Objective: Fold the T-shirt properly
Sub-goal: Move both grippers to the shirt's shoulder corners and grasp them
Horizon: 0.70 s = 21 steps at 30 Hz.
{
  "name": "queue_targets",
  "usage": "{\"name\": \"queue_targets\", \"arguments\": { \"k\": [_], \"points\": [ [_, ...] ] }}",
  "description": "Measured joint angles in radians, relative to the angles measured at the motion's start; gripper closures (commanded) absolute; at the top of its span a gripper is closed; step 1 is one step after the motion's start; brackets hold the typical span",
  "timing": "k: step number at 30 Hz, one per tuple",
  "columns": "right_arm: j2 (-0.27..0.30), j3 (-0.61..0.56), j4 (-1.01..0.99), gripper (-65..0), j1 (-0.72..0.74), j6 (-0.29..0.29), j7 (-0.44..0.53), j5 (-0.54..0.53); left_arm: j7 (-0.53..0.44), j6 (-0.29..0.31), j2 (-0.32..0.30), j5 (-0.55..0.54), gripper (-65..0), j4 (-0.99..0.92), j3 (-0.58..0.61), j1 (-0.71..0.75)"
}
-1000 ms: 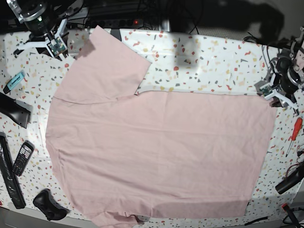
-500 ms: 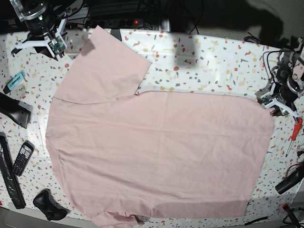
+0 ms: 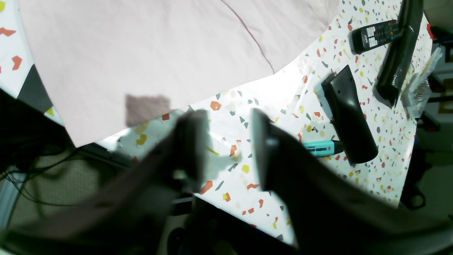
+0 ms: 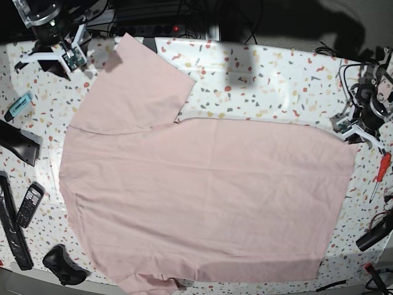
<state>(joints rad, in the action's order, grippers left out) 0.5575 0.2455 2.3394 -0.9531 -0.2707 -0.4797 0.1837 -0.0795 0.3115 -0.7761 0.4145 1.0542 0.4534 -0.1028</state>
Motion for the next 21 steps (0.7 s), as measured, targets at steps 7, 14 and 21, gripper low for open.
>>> {"name": "queue_targets", "arguments": {
  "k": [7, 14, 21],
  "points": [
    [0.079, -0.015, -0.012, -30.3, 0.067, -0.084, 0.023, 0.002, -0.017, -0.002, 0.000, 0.000, 0.0, -0.001, 0.000, -0.003],
    [0.076, -0.076, -0.012, -30.3, 0.097, -0.195, 0.056, 0.220, -0.015, -0.002, 0.000, 0.001, 0.0, -0.002, 0.000, -0.003],
    [0.076, -0.232, -0.156, -30.3, 0.100, -0.115, 0.063, 0.474, 0.013, -0.002, 0.000, -0.004, 0.0, -0.001, 0.000, -0.003]
  ]
}}
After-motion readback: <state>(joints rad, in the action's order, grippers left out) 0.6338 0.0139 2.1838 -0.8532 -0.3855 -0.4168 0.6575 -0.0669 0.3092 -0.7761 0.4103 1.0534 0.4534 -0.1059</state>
